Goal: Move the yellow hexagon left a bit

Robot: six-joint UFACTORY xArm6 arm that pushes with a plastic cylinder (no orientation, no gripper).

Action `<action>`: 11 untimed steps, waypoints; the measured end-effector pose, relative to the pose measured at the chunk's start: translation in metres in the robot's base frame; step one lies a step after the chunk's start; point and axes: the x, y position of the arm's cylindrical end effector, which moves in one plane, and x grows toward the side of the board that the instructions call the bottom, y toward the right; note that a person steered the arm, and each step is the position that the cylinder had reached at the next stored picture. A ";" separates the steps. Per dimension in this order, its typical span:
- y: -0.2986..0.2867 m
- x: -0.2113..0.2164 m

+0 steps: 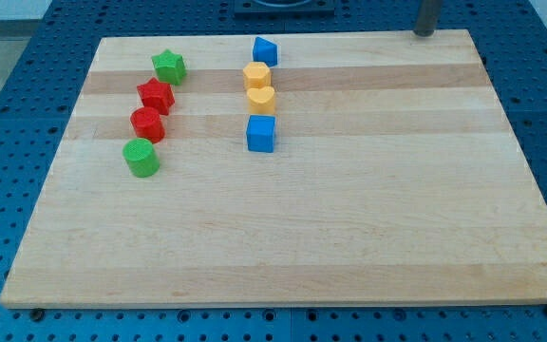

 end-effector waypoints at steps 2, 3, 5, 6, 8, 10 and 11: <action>0.004 0.000; 0.004 0.001; 0.004 0.007; -0.014 0.021; -0.083 0.069; -0.150 0.107; -0.181 0.116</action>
